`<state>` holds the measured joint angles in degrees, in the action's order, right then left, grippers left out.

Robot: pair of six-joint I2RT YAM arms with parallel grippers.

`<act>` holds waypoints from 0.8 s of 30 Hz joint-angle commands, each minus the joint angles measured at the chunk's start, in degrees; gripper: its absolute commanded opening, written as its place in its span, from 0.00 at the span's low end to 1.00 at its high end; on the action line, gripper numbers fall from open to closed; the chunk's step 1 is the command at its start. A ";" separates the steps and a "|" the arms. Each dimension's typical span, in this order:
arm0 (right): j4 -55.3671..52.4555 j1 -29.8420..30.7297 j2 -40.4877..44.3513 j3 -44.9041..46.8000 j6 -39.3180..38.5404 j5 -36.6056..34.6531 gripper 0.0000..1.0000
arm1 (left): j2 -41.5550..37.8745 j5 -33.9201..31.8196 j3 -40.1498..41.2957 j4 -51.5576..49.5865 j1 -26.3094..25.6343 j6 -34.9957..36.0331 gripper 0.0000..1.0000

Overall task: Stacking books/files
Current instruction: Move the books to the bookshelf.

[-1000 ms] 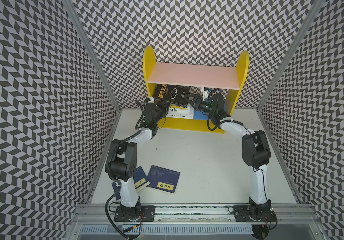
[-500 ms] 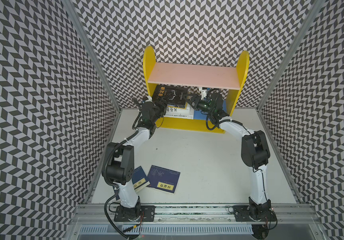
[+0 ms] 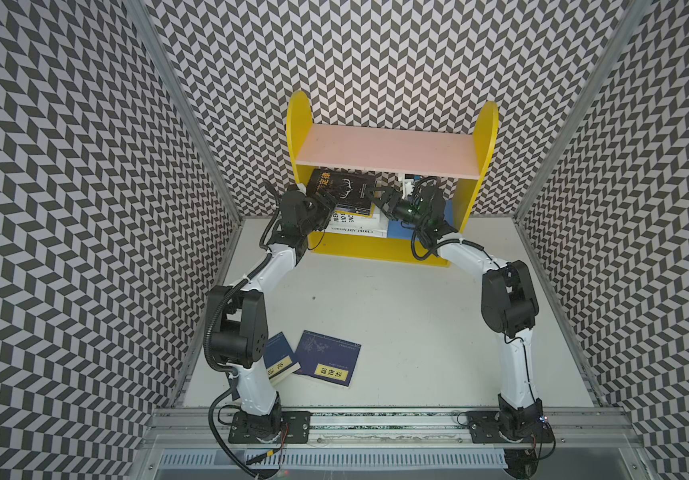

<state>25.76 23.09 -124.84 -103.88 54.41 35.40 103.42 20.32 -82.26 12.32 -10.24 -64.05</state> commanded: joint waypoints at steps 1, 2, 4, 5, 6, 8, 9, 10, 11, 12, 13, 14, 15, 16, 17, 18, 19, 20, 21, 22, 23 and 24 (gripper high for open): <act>4.24 0.79 0.86 -0.87 -0.39 -0.32 1.00 | -2.48 1.45 -1.26 -4.08 2.44 6.81 0.85; 4.58 0.79 0.91 -0.73 -0.23 -0.42 1.00 | -3.18 1.40 -1.16 -5.14 3.05 8.02 0.85; 4.80 0.79 1.00 -0.71 -0.04 -0.46 1.00 | -4.96 1.55 -0.78 -7.45 4.48 10.84 0.85; 4.75 0.77 0.98 -0.80 -0.01 -0.50 1.00 | -5.79 1.65 -0.44 -7.72 4.97 12.12 0.85; 4.83 0.76 0.91 -0.87 -0.01 -0.35 1.00 | -6.74 1.83 -0.12 -8.51 5.59 13.54 0.85; 4.75 0.76 0.99 -1.05 -0.18 -0.21 1.00 | -8.41 1.83 0.40 -9.60 6.73 16.92 0.85; 4.74 0.70 1.00 -1.00 -0.21 -0.16 0.99 | -9.19 1.88 0.67 -10.22 7.27 19.10 0.84; 4.66 0.71 1.07 -1.03 -0.38 -0.07 0.99 | -9.82 1.92 0.78 -10.74 7.57 21.52 0.83; 4.48 0.71 1.16 -1.02 -0.57 -0.13 1.00 | -10.46 1.92 0.94 -11.65 7.61 24.88 0.82; 4.29 0.71 1.24 -1.02 -0.62 -0.15 0.99 | -10.96 2.12 0.83 -12.84 7.60 28.14 0.81; 4.20 0.70 1.28 -0.96 -0.86 -0.15 1.00 | -11.04 2.28 0.80 -14.34 7.60 30.47 0.80; 3.97 0.70 1.35 -1.06 -1.05 -0.19 1.00 | -11.26 1.84 0.64 -15.91 7.61 32.58 0.79; 3.95 0.65 1.35 -1.04 -1.11 -0.17 1.00 | -11.37 1.43 0.78 -17.02 7.68 33.99 0.79; 3.95 0.70 1.35 -1.15 -1.16 -0.11 0.99 | -11.49 1.41 1.07 -17.32 7.69 34.63 0.78; 3.84 0.71 1.43 -1.24 -1.24 -0.10 1.00 | -11.61 1.89 1.75 -16.94 7.69 34.64 0.77; 3.77 0.66 1.44 -1.33 -1.34 -0.15 1.00 | -11.53 3.18 2.31 -16.07 7.69 34.37 0.76; 3.73 0.67 1.52 -1.37 -1.37 -0.15 0.99 | -11.34 4.52 2.74 -15.23 7.69 33.95 0.75; 3.71 0.73 1.52 -1.40 -1.48 -0.19 1.00 | -10.88 6.10 2.97 -14.43 7.69 33.11 0.75; 3.52 0.69 1.48 -1.58 -1.60 -0.22 1.00 | -10.31 7.33 2.71 -13.96 7.61 32.67 0.75; 3.42 0.69 1.52 -1.59 -1.62 -0.16 0.99 | -9.86 7.61 2.34 -14.03 7.52 32.28 0.76; 3.34 0.60 1.59 -1.59 -1.68 -0.11 1.00 | -9.21 7.55 1.66 -14.15 7.41 32.05 0.77; 3.25 0.63 1.61 -1.59 -1.79 -0.14 1.00 | -8.77 7.50 0.90 -14.40 7.23 32.06 0.77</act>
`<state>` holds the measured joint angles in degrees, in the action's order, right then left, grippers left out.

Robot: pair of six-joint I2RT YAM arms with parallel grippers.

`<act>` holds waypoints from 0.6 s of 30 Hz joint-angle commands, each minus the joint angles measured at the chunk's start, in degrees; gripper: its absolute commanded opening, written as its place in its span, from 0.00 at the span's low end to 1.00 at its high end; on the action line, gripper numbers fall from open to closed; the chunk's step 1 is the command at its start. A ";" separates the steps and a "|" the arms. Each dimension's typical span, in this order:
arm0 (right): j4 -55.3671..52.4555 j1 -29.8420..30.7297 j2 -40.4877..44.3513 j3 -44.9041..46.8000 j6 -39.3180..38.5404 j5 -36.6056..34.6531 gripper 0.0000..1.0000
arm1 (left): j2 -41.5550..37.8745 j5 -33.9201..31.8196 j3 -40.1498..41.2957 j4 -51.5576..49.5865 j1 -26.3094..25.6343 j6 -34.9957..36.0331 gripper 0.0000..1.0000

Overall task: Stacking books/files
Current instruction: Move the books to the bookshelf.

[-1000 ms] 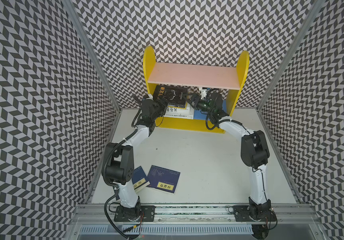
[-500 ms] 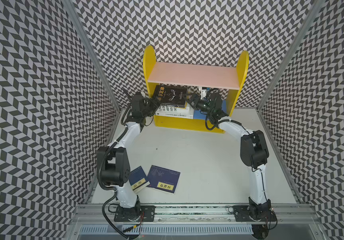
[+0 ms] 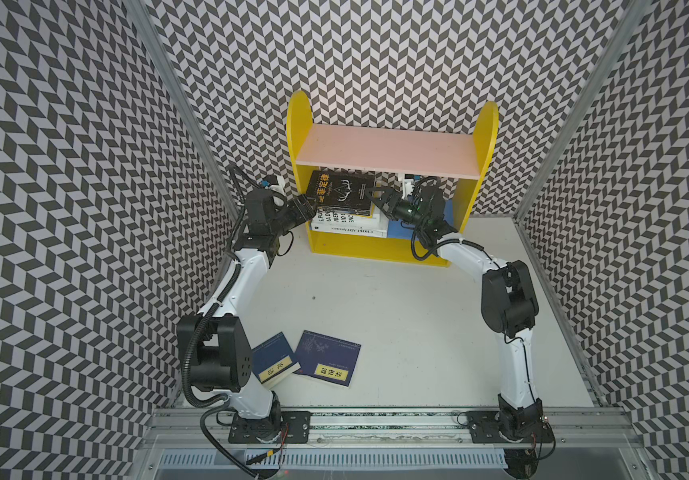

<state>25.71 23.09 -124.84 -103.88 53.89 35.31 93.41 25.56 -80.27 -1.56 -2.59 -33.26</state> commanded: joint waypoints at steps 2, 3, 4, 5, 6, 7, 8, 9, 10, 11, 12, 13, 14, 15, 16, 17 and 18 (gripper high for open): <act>3.13 0.54 1.70 -1.59 -1.48 -0.06 0.99 | 2.18 2.12 -2.48 -1.12 -0.63 0.87 0.78; 3.11 0.54 1.78 -1.59 -1.37 -0.07 1.00 | 2.77 2.00 -3.37 -1.96 -0.81 0.98 0.78; 3.20 0.51 1.78 -1.59 -1.42 0.02 1.00 | 3.26 1.68 -4.24 -2.84 -0.91 1.05 0.78; 3.18 0.46 1.78 -1.59 -1.42 0.02 0.99 | 3.74 1.30 -4.92 -3.54 -1.04 1.17 0.78; 3.21 0.46 1.88 -1.55 -1.43 0.02 0.99 | 4.24 1.00 -5.32 -3.83 -1.18 1.11 0.79; 3.29 0.41 1.90 -1.59 -1.43 0.07 1.00 | 4.56 0.98 -5.58 -3.90 -1.12 0.93 0.79; 3.37 0.41 1.96 -1.58 -1.42 0.14 0.99 | 5.01 1.19 -5.67 -3.76 -1.12 0.58 0.79; 3.37 0.38 1.96 -1.55 -1.42 0.12 1.00 | 5.32 1.45 -5.73 -3.50 -1.16 0.28 0.79; 3.46 0.36 1.96 -1.54 -1.42 0.15 1.00 | 5.58 1.86 -5.61 -2.90 -1.14 -0.15 0.79; 3.45 0.37 1.96 -1.55 -1.50 0.21 1.00 | 5.81 2.26 -5.60 -2.20 -1.17 -0.68 0.79; 3.58 0.37 2.01 -1.45 -1.33 0.28 0.99 | 6.11 2.47 -5.73 -1.84 -1.14 -0.95 0.79; 3.77 0.32 2.07 -1.32 -1.29 0.29 1.00 | 6.52 2.48 -6.05 -1.61 -1.12 -1.28 0.79; 3.89 0.36 2.18 -1.09 -1.16 0.41 0.99 | 6.90 2.48 -6.32 -1.42 -1.18 -1.49 0.79; 4.06 0.35 2.30 -0.98 -1.16 0.46 1.00 | 7.30 2.37 -6.63 -1.40 -1.16 -1.62 0.79; 4.12 0.36 2.40 -0.79 -1.16 0.54 1.00 | 7.68 2.37 -7.07 -1.29 -1.16 -1.64 0.79; 4.20 0.32 2.57 -0.72 -1.20 0.56 1.00 | 8.01 2.39 -7.41 -1.34 -1.12 -1.72 0.79; 4.27 0.30 2.60 -0.63 -1.16 0.63 1.00 | 8.36 2.32 -7.75 -1.25 -1.16 -1.79 0.79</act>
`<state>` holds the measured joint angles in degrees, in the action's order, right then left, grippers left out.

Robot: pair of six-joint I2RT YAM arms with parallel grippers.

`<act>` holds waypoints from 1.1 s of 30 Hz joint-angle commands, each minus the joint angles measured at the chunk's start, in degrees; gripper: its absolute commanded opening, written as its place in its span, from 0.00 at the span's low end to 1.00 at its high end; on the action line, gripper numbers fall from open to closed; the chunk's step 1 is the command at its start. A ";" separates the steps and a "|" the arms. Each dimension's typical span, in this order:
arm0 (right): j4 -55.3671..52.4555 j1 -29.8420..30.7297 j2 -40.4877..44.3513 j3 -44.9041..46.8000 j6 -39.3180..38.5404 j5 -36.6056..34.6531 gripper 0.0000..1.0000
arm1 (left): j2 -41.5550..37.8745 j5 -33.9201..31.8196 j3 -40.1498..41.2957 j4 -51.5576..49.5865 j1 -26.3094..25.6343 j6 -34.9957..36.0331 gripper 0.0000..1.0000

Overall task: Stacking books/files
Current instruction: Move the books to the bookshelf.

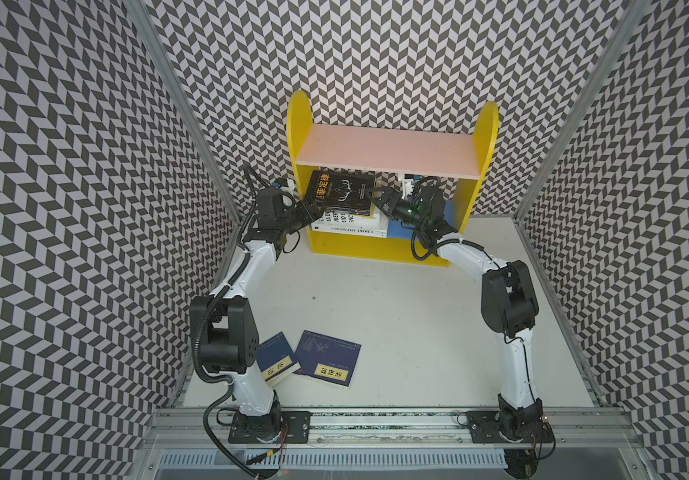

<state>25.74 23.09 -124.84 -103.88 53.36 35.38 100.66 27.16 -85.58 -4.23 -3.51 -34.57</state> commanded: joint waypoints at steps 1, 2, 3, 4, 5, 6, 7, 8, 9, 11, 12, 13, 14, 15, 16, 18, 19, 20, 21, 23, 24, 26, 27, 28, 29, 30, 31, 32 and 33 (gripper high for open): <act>4.40 0.36 2.80 -0.54 -0.69 0.64 0.99 | 1.36 0.70 -2.72 1.56 -0.23 -0.62 0.79; 4.49 0.37 2.86 -0.47 -0.63 0.70 1.00 | 1.71 0.70 -3.04 1.65 -0.23 -0.68 0.79; 4.55 0.37 2.88 -0.45 -0.72 0.74 1.00 | 1.99 0.75 -3.26 1.82 -0.24 -0.75 0.80; 4.53 0.34 3.02 -0.53 -0.72 0.84 0.99 | 2.39 0.77 -3.58 1.91 -0.27 -0.97 0.80; 4.53 0.29 3.02 -0.58 -0.80 0.86 1.00 | 2.68 0.88 -3.94 1.94 -0.27 -1.11 0.80; 4.50 0.29 3.02 -0.60 -0.93 0.87 0.99 | 2.97 0.88 -4.15 2.01 -0.23 -1.18 0.80; 4.32 0.29 2.98 -0.77 -0.97 0.87 1.00 | 3.17 0.88 -4.32 2.27 -0.27 -1.30 0.80; 4.24 0.20 2.93 -0.96 -1.05 0.92 0.99 | 3.51 1.03 -4.62 2.31 -0.27 -1.42 0.80; 4.22 0.19 2.80 -1.03 -1.01 0.92 1.00 | 3.72 1.10 -4.84 2.30 -0.19 -1.53 0.80; 4.22 0.12 2.78 -1.15 -0.98 0.93 0.99 | 4.09 1.23 -5.13 2.80 -0.17 -1.82 0.80; 4.16 0.10 2.76 -1.24 -0.98 0.92 1.00 | 4.17 1.23 -5.34 2.90 -0.18 -1.99 0.80; 4.20 0.11 2.69 -1.29 -0.98 0.87 1.00 | 4.41 1.23 -5.62 2.84 -0.18 -2.08 0.80; 4.18 0.11 2.60 -1.38 -0.98 0.92 1.00 | 4.47 1.23 -5.87 2.87 -0.17 -2.25 0.80; 4.22 0.11 2.51 -1.55 -0.98 0.87 1.00 | 4.47 1.23 -5.87 2.91 -0.18 -2.34 0.80; 4.23 -0.04 2.39 -1.59 -0.93 0.76 1.00 | 4.47 1.23 -5.76 3.08 -0.13 -2.48 0.80; 4.22 0.02 2.36 -1.60 -0.85 0.68 0.99 | 4.48 1.23 -5.61 3.22 -0.18 -2.59 0.80; 4.23 0.02 2.27 -1.64 -0.78 0.70 1.00 | 4.53 1.32 -5.56 3.34 -0.18 -2.62 0.80; 4.20 -0.03 2.32 -1.68 -0.72 0.66 1.00 | 4.53 1.41 -5.63 3.54 -0.17 -2.58 0.80; 4.23 0.01 2.32 -1.68 -0.74 0.74 0.99 | 4.61 1.49 -5.88 3.60 -0.07 -2.48 0.80; 4.01 -0.10 2.40 -1.59 -0.97 0.66 1.00 | 5.20 1.93 -7.01 3.34 -0.05 -2.18 0.80; 3.82 -0.07 2.49 -1.65 -1.16 0.57 1.00 | 5.47 1.93 -7.60 2.89 -0.08 -2.04 0.80; 3.03 -0.31 2.86 -1.59 -1.80 0.18 0.99 | 5.38 1.93 -7.64 2.47 -0.04 -2.07 0.80; 2.40 -0.41 3.08 -1.59 -2.38 -0.09 0.99 | 5.08 1.85 -7.23 2.39 0.03 -2.16 0.80; 1.44 -0.59 3.45 -1.59 -3.13 -0.44 1.00 | 4.55 1.69 -6.38 2.47 0.02 -2.10 0.80; 0.41 -0.72 3.97 -1.39 -4.05 -0.92 1.00 | 3.74 1.35 -5.24 2.47 0.06 -2.08 0.81; -0.33 -0.79 4.51 -1.04 -4.70 -1.23 1.00 | 2.94 1.04 -4.00 2.63 -0.05 -2.09 0.81; -0.82 -0.90 5.25 -0.41 -5.42 -1.53 0.99 | 1.78 0.77 -2.16 3.06 -0.07 -2.23 0.81; -1.19 -0.94 6.11 0.49 -6.00 -2.05 0.99 | 0.29 0.78 0.17 3.87 -0.07 -2.34 0.81; -1.21 -0.95 6.93 1.50 -6.44 -2.48 1.00 | -0.99 0.79 2.18 4.33 -0.04 -2.41 0.81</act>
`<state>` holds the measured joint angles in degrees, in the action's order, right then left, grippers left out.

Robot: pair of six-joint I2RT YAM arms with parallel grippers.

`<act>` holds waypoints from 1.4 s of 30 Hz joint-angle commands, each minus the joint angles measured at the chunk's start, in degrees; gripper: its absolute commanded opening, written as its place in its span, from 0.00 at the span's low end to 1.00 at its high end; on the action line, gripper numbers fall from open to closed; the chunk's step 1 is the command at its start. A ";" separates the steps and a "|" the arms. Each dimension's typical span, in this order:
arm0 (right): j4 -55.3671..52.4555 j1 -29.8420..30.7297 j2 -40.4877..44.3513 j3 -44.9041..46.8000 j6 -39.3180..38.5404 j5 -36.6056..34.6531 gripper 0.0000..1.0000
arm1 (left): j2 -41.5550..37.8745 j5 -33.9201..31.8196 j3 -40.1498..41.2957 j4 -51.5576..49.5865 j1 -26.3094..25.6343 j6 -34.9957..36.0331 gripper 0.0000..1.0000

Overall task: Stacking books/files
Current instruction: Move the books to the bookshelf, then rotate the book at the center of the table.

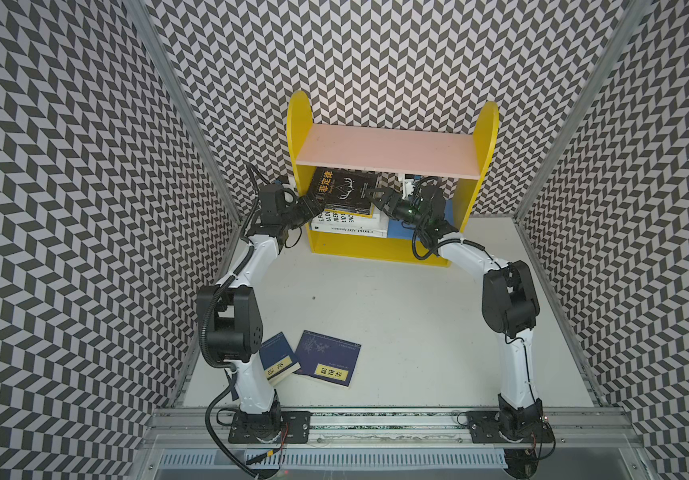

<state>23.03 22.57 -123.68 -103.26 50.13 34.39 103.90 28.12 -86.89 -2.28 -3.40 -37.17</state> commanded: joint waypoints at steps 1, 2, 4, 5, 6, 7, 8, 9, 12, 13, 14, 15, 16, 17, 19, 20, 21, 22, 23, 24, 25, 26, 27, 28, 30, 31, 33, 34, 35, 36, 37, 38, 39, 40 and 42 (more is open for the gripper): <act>1.89 -0.42 6.74 2.23 -3.59 -1.70 0.99 | -5.92 -0.09 6.32 3.48 -0.18 -0.07 0.82; 2.21 -0.43 7.47 3.18 -3.95 -1.63 0.99 | -7.59 0.12 9.62 5.01 -0.16 -0.43 0.82; 2.04 -0.33 8.91 5.11 -4.87 -1.25 1.00 | -11.32 0.81 15.45 9.06 -0.35 -2.29 0.82; 1.90 -0.33 9.59 5.93 -5.51 -1.03 1.00 | -12.92 1.02 17.56 10.04 -0.65 -2.71 0.82; 1.51 -0.33 10.68 7.25 -6.11 -1.08 0.99 | -14.65 0.75 19.44 9.92 -1.09 -2.39 0.82; 1.26 -0.35 12.03 9.02 -7.05 -0.99 0.99 | -16.33 -0.47 20.75 8.55 -1.82 -1.52 0.83; 1.23 -0.30 13.47 10.90 -8.22 -1.26 0.99 | -17.95 -1.81 21.83 7.11 -2.63 -0.74 0.84; 1.14 -0.11 15.42 13.47 -9.20 -2.13 1.00 | -19.92 -3.08 23.49 5.75 -3.63 0.22 0.85; 0.90 0.90 21.28 21.24 -13.27 -4.64 1.00 | -25.46 -6.05 29.18 2.54 -6.30 0.26 0.87; 0.07 1.25 23.15 23.70 -14.57 -5.87 1.00 | -27.58 -6.71 31.80 2.12 -7.27 0.01 0.87; 0.05 1.51 24.64 26.06 -15.57 -6.42 1.00 | -29.40 -8.26 33.29 0.61 -8.14 -0.17 0.88; 0.04 1.90 26.73 28.91 -16.95 -7.21 1.00 | -31.54 -10.05 34.98 -1.52 -9.06 -0.38 0.89; -0.52 2.50 28.65 31.73 -18.38 -8.68 0.99 | -33.82 -11.48 36.72 -3.52 -9.90 -0.81 0.90; -1.35 2.95 30.04 33.71 -19.62 -9.69 0.99 | -35.89 -12.81 38.19 -5.27 -10.56 -1.52 0.92; -3.15 4.36 33.02 38.38 -21.73 -11.96 1.00 | -40.59 -15.14 42.06 -9.38 -12.26 -4.19 0.94; -3.44 5.19 34.15 40.65 -22.08 -13.29 1.00 | -42.56 -16.05 43.70 -11.08 -13.18 -5.29 0.94; -3.30 6.38 35.33 43.44 -22.85 -14.16 0.99 | -44.51 -16.85 45.32 -13.19 -14.33 -6.73 0.96; -3.40 7.68 36.09 45.92 -23.61 -15.49 1.00 | -46.03 -17.66 46.30 -15.82 -15.27 -8.01 0.99; -4.03 8.77 36.53 47.58 -24.23 -16.78 1.00 | -47.15 -17.94 46.97 -18.11 -15.85 -8.94 1.00; -4.43 9.97 36.88 49.40 -25.09 -17.87 1.00 | -48.12 -18.31 47.35 -21.05 -16.67 -9.80 1.00; -4.96 11.13 36.97 50.92 -25.44 -18.74 1.00 | -48.88 -18.86 47.64 -23.99 -17.65 -10.76 1.00; -5.68 11.75 37.06 51.91 -25.38 -18.69 1.00 | -49.53 -19.33 47.91 -26.36 -18.44 -11.47 1.00; -7.35 12.32 36.92 52.51 -25.46 -17.36 1.00 | -50.08 -19.59 48.14 -29.35 -19.24 -12.14 1.00; -8.66 12.97 36.96 53.14 -25.60 -16.88 0.99 | -50.57 -20.00 48.25 -32.43 -19.88 -12.53 1.00; -7.57 14.85 37.27 55.97 -25.59 -17.81 1.00 | -51.49 -19.68 48.40 -37.41 -20.24 -13.05 1.00; -6.98 15.75 37.24 57.09 -25.54 -17.73 0.99 | -52.12 -18.38 49.02 -39.08 -20.31 -13.60 1.00; -6.62 17.00 36.79 58.11 -25.87 -17.08 1.00 | -53.18 -15.41 51.53 -41.32 -20.44 -15.20 1.00; -6.64 17.54 36.45 58.47 -26.25 -16.70 1.00 | -53.63 -13.86 52.87 -42.23 -20.66 -15.96 1.00; -6.51 17.84 36.23 58.80 -26.45 -16.43 1.00 | -54.01 -12.65 54.41 -42.76 -21.07 -16.68 1.00; -6.34 18.03 35.82 59.09 -26.76 -15.64 1.00 | -54.50 -11.44 56.05 -43.26 -21.64 -17.72 1.00; -6.48 18.04 35.34 59.13 -27.11 -14.66 0.99 | -55.17 -10.40 57.93 -43.39 -22.55 -19.10 1.00; -6.78 18.04 34.89 59.08 -27.34 -13.86 1.00 | -55.81 -9.89 59.42 -43.34 -23.55 -20.37 1.00; -7.26 18.04 34.36 59.05 -27.67 -13.13 0.99 | -56.65 -9.75 60.59 -43.40 -24.73 -21.82 1.00; -7.36 18.04 33.84 59.19 -27.82 -12.51 1.00 | -57.28 -9.84 61.43 -43.29 -26.05 -23.04 1.00; -7.09 18.04 33.29 59.75 -27.86 -12.07 0.99 | -57.74 -10.10 62.33 -43.78 -27.97 -24.47 1.00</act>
<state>14.13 40.45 -89.08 -44.27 24.10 20.53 47.53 16.58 -24.91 -43.83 -29.61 -57.25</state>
